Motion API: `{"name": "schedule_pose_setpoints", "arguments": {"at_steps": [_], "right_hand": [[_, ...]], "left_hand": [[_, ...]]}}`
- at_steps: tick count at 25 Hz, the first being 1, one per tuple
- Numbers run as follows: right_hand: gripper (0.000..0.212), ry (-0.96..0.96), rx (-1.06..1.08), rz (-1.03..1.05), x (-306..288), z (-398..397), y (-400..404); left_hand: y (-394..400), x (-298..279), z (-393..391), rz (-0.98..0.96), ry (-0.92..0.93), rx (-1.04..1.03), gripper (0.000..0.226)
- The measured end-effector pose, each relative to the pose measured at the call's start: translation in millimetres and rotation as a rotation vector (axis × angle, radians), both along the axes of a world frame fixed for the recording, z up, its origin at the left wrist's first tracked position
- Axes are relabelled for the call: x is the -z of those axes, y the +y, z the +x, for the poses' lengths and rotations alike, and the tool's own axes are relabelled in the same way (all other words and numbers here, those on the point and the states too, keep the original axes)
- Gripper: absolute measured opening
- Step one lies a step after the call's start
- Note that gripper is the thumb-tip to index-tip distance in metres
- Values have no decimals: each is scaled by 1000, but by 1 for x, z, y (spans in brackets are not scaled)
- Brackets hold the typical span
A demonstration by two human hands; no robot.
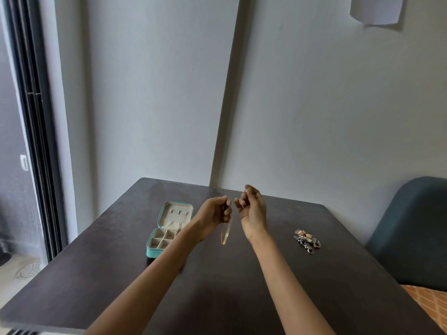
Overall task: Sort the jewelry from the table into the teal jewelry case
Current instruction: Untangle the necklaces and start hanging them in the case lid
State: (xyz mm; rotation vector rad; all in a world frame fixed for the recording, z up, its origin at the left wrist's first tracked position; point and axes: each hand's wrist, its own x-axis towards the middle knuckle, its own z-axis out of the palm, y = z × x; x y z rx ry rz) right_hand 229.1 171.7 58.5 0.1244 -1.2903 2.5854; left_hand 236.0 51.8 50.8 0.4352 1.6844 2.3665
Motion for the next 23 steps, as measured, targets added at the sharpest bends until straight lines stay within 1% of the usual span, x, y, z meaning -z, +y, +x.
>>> {"name": "schedule_pose_setpoints", "arguments": {"at_steps": [1, 2, 3, 4, 6, 7, 9, 11, 14, 17, 19, 21, 23], "right_hand": [[12, 9, 13, 35, 1, 0, 0], [11, 2, 32, 59, 2, 0, 1], [10, -23, 54, 64, 3, -1, 3], [9, -56, 74, 48, 4, -1, 5], [8, -118, 102, 11, 5, -3, 12], [8, -150, 110, 12, 6, -4, 14], [10, -231, 116, 26, 11, -5, 18], [11, -333, 94, 84, 19, -4, 21], [8, -441, 34, 316, 33, 0, 21], [13, -385, 2, 525, 36, 4, 17], [12, -323, -5, 632, 34, 7, 17], [19, -272, -56, 730, 33, 10, 18], [24, -231, -109, 770, 35, 11, 18]], "left_hand": [[0, 0, 0, 27, -67, 4, 34], [0, 2, -1, -12, -87, -33, 33], [0, 5, -2, -106, -47, -93, 31], [-1, 8, -2, -239, 36, -171, 27], [-2, 12, -4, -529, 264, -336, 13], [-3, 13, -5, -640, 362, -403, 8], [-4, 11, -5, -742, 447, -481, 8], [-4, 7, -7, -770, 472, -509, 11], [-3, 5, -13, -857, 507, -460, 8], [-3, 4, -18, -894, 499, -418, 12], [-4, 4, -20, -864, 487, -422, 14], [-4, 6, -21, -822, 468, -432, 11], [-5, 9, -22, -776, 455, -446, 9]]}}
